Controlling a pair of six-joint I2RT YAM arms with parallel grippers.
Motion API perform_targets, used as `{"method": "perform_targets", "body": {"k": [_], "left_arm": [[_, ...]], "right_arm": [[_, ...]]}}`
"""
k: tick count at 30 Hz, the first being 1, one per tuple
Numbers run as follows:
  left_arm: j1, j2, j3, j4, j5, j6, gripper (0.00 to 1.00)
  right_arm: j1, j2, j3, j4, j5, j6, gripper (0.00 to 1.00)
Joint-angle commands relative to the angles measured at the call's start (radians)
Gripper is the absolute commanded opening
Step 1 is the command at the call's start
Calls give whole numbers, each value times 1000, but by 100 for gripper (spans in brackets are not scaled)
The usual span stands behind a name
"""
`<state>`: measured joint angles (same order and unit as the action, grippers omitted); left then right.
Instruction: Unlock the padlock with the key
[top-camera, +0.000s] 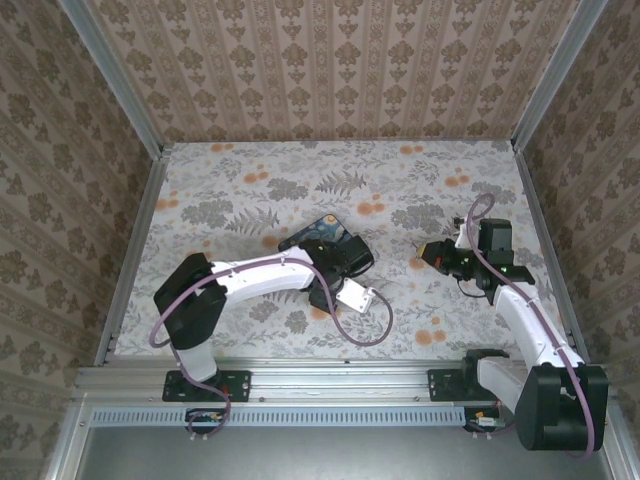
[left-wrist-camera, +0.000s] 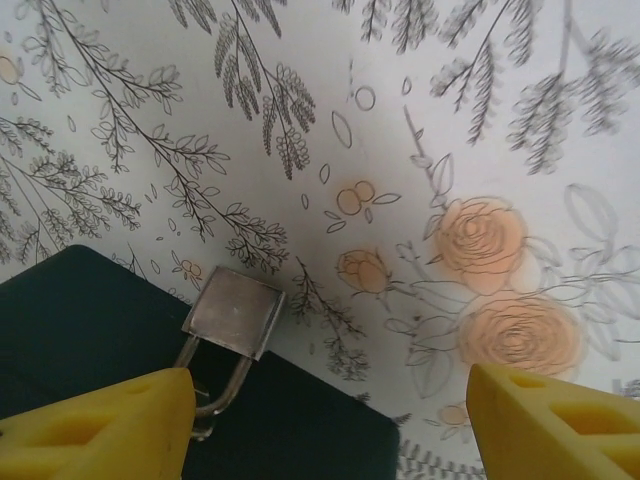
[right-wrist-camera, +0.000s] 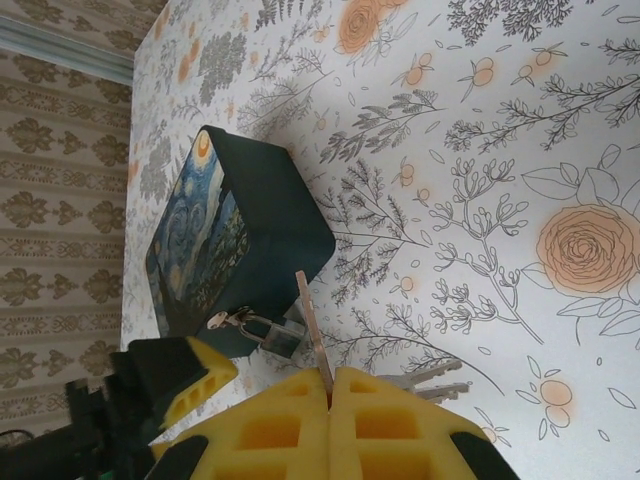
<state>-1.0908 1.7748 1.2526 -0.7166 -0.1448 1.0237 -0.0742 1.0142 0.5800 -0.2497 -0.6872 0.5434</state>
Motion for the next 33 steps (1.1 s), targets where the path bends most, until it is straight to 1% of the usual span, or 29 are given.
{"method": "perform_targets", "body": {"k": [1,5,9,10,14,16,20,25,31,33], "left_arm": [[4,23,18,67,-72,116,73],[6,79,49,47,-86,155,73],[14,120,68,62,-97,182,73],[15,132,79,60,-100,185,72],[25,176,127,14,-108,194,61],[31,190,148,-18,-112,195,58],[43,199,163,-62,-116,203,58],[52,200,156,-79,-129,210,56],[52,223,139,-43,-158,241,50],[52,234,135,-38,-177,252,44]], "right_arm": [[-2,-25,-18,54,-39,37,0],[-2,-16,-20,78,-54,51,0],[-3,-7,-30,120,-75,80,0],[-3,-5,-29,122,-78,83,0],[-2,-11,-25,110,-84,80,0],[-1,-14,-21,98,-83,69,0],[-2,-16,-23,69,-68,40,0],[-1,-12,-28,87,-72,47,0],[-1,3,-22,99,-85,50,0],[-1,1,-20,98,-88,50,0]]}}
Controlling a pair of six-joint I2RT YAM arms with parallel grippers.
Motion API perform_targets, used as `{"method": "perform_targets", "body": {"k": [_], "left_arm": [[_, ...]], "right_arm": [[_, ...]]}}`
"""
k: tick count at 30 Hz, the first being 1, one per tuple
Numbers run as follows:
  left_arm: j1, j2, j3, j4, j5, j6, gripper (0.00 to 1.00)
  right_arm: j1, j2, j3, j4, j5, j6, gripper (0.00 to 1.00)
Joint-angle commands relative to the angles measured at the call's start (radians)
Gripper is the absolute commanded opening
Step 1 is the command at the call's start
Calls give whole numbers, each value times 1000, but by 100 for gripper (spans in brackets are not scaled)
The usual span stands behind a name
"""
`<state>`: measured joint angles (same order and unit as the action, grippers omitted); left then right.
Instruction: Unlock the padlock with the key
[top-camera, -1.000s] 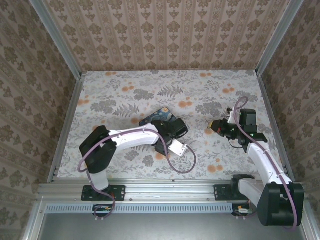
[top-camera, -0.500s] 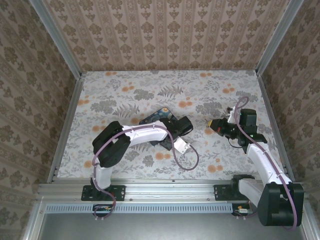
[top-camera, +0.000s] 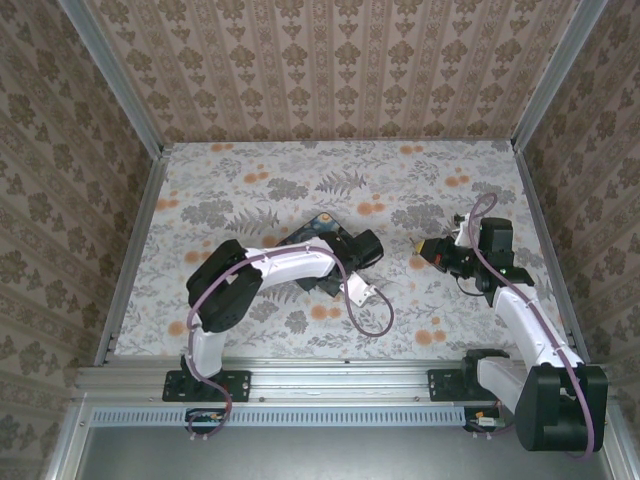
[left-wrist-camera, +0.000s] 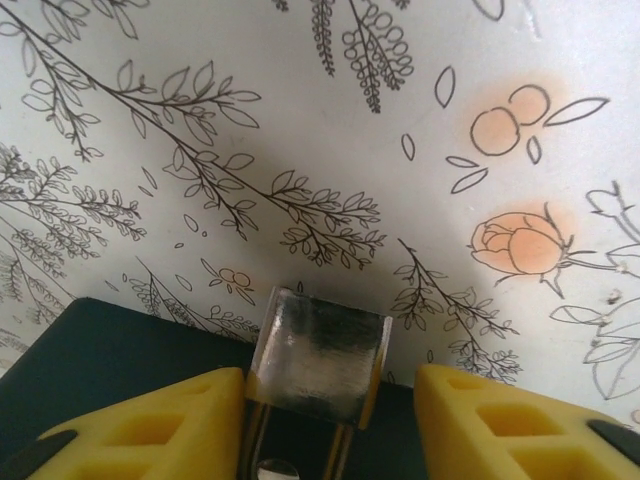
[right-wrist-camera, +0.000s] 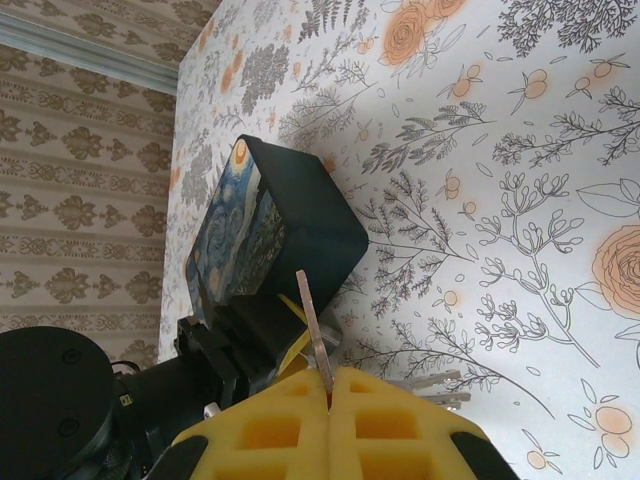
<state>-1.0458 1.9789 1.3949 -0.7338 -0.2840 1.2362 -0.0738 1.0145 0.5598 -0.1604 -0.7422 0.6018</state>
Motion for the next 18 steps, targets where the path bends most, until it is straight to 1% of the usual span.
{"method": "perform_targets", "body": {"k": [1,7,9,12,15,18], "left_arm": [[6,33,-7,-21,-42,42,43],[0,34,-15,1,-32,48,42],[1,38,-13,1,-35,48,36],[1,37,-15,17,-44,45,24],[3,3,-21,37,-23,32,20],[16,-72,-32,70,54,-2,17]], "right_arm": [[-1,-1,0,7,-34,-8,0],[0,-9,-1,2,-37,-8,0],[0,-13,-1,-1,-39,-8,0],[2,-20,-3,-12,-43,-13,0],[11,-14,-4,-27,-54,-43,0],[28,5,2,-31,-64,-51,0]]}}
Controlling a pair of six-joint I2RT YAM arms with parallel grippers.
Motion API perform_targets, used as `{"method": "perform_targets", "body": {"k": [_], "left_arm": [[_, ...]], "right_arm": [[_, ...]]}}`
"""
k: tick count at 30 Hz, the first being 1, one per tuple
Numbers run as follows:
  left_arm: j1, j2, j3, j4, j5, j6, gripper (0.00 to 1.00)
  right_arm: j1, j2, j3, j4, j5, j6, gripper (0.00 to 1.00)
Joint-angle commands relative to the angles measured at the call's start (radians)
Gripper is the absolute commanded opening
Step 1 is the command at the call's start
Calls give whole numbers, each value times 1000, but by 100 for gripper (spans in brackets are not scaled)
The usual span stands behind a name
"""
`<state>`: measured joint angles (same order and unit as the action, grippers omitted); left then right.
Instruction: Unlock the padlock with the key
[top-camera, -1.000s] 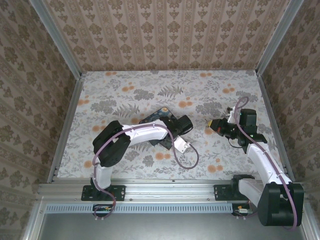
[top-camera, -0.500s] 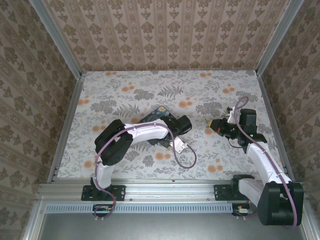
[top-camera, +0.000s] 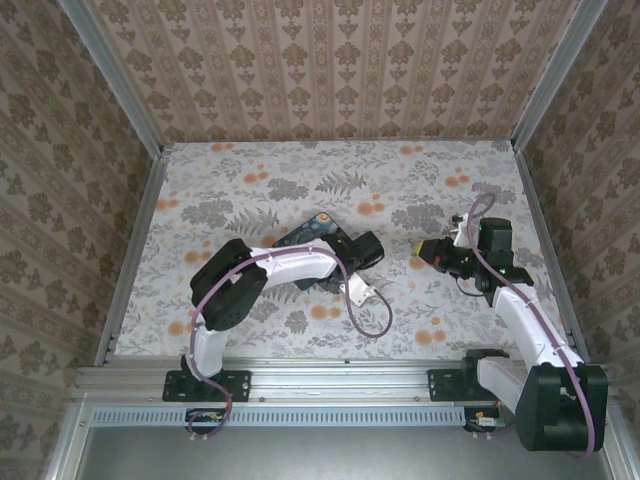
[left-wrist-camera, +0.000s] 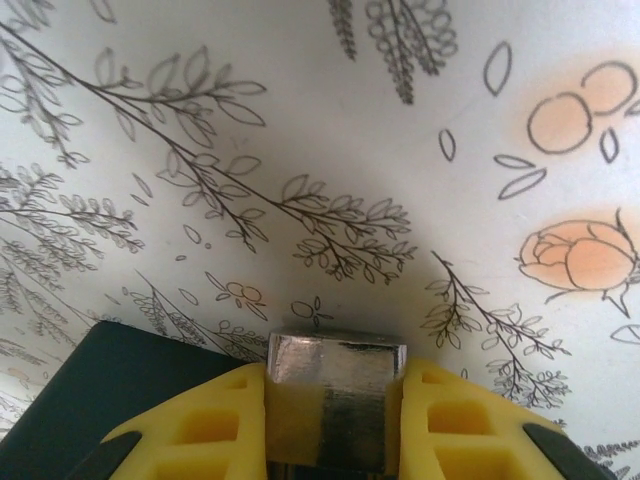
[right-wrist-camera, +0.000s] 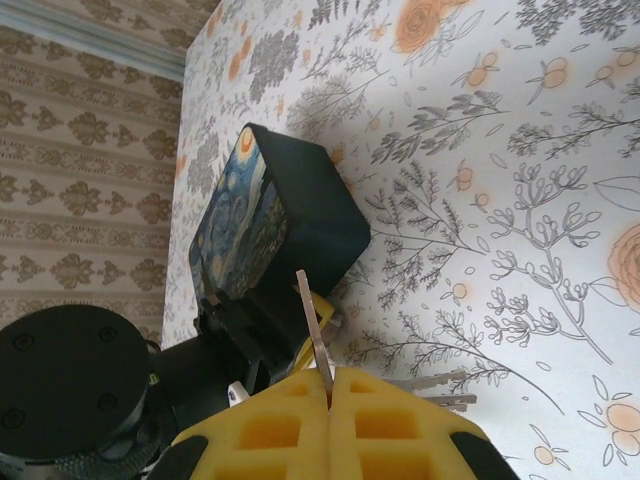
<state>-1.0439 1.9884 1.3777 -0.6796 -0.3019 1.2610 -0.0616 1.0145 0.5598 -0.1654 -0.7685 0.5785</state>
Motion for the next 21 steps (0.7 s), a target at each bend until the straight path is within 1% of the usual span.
{"method": "perform_targets", "body": {"k": [1,6,11,13,18,21], "left_arm": [[24,-113,-17,27,112,-49,15],[83,-270,-30,46,313,-153,14],[177,-425,-94,146,568,-274,11],[218,-475,-124,168,656,-316,11],[304,-572,-198,222,809,-406,11],[338,-617,-244,287,898,-471,11]], "right_arm": [[24,7,5,-24,-32,-25,0],[102,26,44,-8,-22,-17,0],[215,77,92,31,-91,-33,0],[259,73,109,35,-108,-28,0],[336,8,122,57,-163,-1,0],[368,-16,146,25,-190,-29,0]]}}
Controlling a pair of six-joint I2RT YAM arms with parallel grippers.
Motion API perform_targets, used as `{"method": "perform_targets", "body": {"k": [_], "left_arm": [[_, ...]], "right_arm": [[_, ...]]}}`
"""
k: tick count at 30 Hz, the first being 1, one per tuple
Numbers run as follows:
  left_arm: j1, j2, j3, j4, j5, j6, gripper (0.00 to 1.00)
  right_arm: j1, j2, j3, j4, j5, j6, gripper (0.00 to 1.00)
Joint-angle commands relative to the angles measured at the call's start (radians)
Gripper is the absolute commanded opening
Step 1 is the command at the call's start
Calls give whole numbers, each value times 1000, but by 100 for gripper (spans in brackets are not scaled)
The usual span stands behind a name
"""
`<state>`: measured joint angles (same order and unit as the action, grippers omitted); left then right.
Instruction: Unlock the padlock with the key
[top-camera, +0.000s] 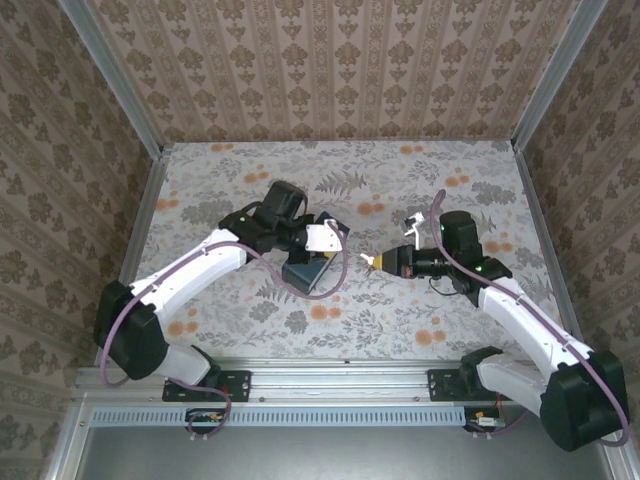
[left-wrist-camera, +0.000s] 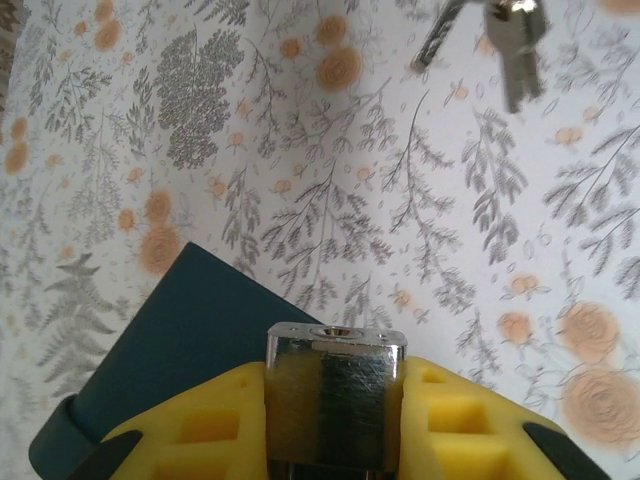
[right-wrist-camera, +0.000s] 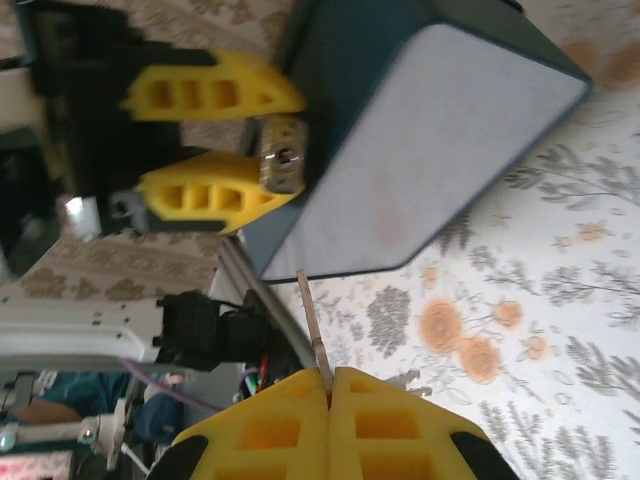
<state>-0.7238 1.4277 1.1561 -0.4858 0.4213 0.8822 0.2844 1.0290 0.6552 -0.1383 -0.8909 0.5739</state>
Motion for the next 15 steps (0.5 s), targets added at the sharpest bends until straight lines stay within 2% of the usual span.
{"method": "perform_targets", "body": {"k": [1,6,15], "left_arm": [[26,-70,-35,111,201,-107,11],[46,-110,-76,170,307,-149,11],[51,-102,-59,107,334,-91,10]], "right_arm": [[36,-27,69,-27,-78,-46,0],[75,30,132,-117,-90,-116,0],[74,137,249,-240,-109,-205,0]]}}
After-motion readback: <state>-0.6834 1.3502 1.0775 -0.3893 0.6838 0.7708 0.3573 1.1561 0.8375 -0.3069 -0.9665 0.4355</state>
